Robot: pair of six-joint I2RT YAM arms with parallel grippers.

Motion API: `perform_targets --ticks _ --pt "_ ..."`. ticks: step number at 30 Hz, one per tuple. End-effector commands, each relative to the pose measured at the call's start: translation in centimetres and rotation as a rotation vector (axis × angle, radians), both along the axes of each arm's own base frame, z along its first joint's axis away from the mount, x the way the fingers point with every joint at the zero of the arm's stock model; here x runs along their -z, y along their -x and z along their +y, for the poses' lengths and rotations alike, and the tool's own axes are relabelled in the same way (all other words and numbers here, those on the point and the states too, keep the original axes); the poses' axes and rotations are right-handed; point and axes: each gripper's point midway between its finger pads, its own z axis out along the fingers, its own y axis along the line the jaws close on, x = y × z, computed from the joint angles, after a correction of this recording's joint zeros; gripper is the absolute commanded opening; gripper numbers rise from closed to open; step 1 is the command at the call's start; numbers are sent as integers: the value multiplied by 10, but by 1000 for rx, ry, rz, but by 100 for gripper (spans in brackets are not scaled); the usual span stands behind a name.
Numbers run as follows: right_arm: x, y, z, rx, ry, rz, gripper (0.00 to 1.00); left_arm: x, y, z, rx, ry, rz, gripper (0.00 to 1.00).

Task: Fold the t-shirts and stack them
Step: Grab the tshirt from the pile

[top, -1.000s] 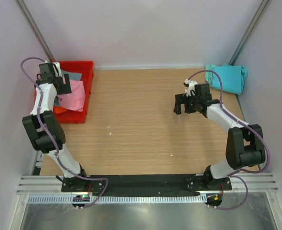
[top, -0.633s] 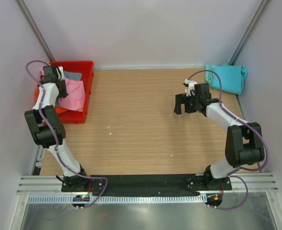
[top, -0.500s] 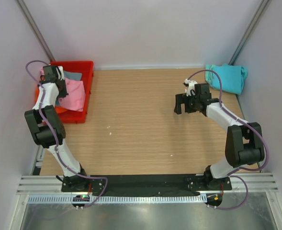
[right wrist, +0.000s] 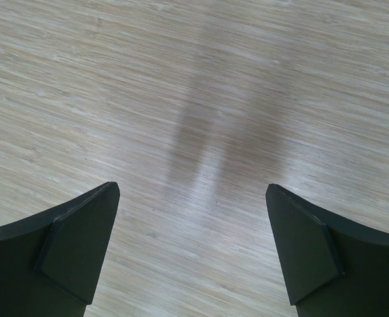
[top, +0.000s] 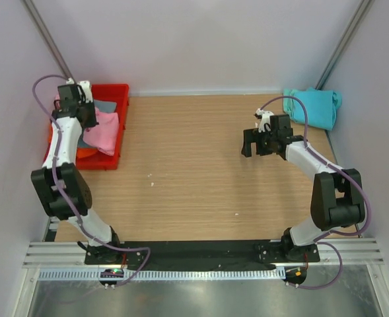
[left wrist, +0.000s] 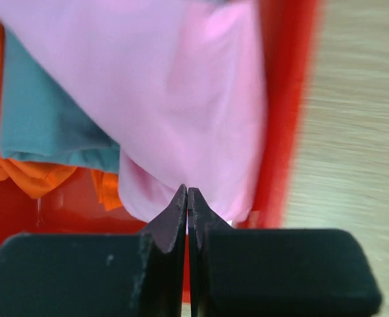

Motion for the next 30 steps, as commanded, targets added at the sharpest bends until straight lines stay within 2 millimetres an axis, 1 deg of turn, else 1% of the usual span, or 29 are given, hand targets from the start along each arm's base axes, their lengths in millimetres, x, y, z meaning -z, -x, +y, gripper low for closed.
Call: perform_targets --ticks 1,3,5,6,7,9,10,11,12,13,14,15,16,17,18,19,20,21,22,23,24,25,28,29,30 --pt "-28 -12 -1 -8 -4 -86 100 -132 10 -77 202 -30 -300 0" --pt "-27 -12 -2 -5 2 -89 100 -189 27 -100 242 -38 -411 0" --pt "-28 -13 -3 -4 6 -95 100 -227 41 -132 304 -20 -489 0" --pt "-28 -13 -4 -3 6 -92 100 -252 50 -144 334 11 -535 0" --pt "-27 -13 -5 0 6 -90 100 -264 57 -161 379 42 -562 0" --pt "-27 -13 -4 -4 8 -91 100 -290 74 -178 436 73 -614 0" --pt "-27 -13 -6 -2 8 -88 100 -293 80 -194 457 118 -617 0" --pt "-26 -12 -5 -5 5 -85 100 -297 83 -196 454 124 -619 0" --pt "-26 -13 -5 -5 5 -85 100 -292 85 -196 438 131 -601 1" --pt "-25 -12 -4 -10 2 -80 100 -287 82 -185 381 95 -588 25" --pt "-24 -10 -2 -22 -7 -69 100 -267 77 -179 364 59 -540 51" --pt "-24 -8 -1 -36 -9 -67 100 -258 73 -170 332 19 -529 77" --pt "-24 -7 1 -44 -16 -64 100 -247 66 -144 238 -96 -513 83" --pt "-27 -5 3 -59 -28 -68 100 -210 60 -135 218 -130 -445 86" --pt "-28 -4 4 -66 -31 -71 100 -207 52 -121 182 -152 -472 89" --pt "-28 -3 5 -77 -31 -71 100 -194 47 -111 156 -160 -457 92" --pt "-30 -3 4 -77 -32 -76 100 -170 43 -103 126 -138 -417 93" --pt "-31 -3 5 -80 -32 -78 100 -162 39 -83 74 -125 -408 93" --pt "-33 -4 5 -78 -29 -83 100 -147 34 -71 44 -106 -381 92" --pt "-33 -4 3 -71 -25 -77 100 -134 31 -67 48 -78 -362 91" --pt "-32 -5 1 -63 -16 -75 100 -125 28 -56 24 -82 -347 91" --pt "-31 -4 1 -63 -11 -63 100 -110 22 -50 8 -87 -314 91" --pt "-29 -5 -2 -58 1 -52 100 -89 10 -35 -26 -121 -278 90" --pt "-28 -5 -2 -58 4 -50 100 -75 1 -32 -27 -120 -247 90" --pt "-30 -5 -1 -61 5 -52 100 -69 -1 -28 -41 -120 -232 91"
